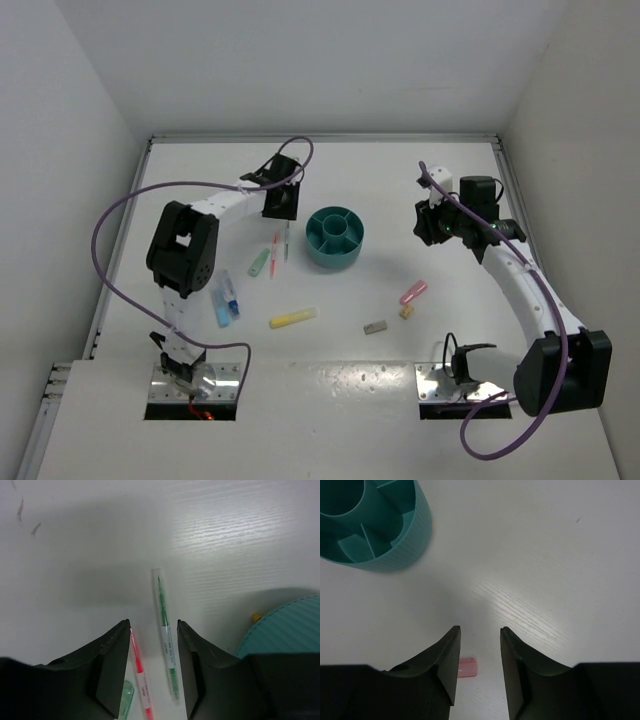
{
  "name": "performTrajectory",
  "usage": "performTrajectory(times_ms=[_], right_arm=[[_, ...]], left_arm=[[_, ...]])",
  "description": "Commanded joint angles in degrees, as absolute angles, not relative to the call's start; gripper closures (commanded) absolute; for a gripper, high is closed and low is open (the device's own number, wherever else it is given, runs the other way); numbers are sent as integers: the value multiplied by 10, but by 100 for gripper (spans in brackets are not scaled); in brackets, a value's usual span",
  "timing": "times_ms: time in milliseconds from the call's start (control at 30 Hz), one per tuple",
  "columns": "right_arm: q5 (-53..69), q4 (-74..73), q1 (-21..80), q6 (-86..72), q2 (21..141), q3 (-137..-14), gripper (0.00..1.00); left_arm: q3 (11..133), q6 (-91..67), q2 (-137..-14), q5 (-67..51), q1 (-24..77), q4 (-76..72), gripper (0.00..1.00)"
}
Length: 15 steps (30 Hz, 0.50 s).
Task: Sort the stationery into containers
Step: Grab a piece of stationery with the left arm
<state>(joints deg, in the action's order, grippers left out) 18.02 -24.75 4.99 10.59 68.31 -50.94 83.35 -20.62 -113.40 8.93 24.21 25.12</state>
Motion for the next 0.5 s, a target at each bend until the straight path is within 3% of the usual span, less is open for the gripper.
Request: performTrajectory(times_ms=[0, 467], right_arm=[[181, -234, 50, 108, 668, -533, 62], [170, -229, 50, 103, 668, -533, 62]], left_arm=[[876, -207, -1148, 101, 240, 262, 52], [904, -213, -1209, 112, 251, 272, 55]])
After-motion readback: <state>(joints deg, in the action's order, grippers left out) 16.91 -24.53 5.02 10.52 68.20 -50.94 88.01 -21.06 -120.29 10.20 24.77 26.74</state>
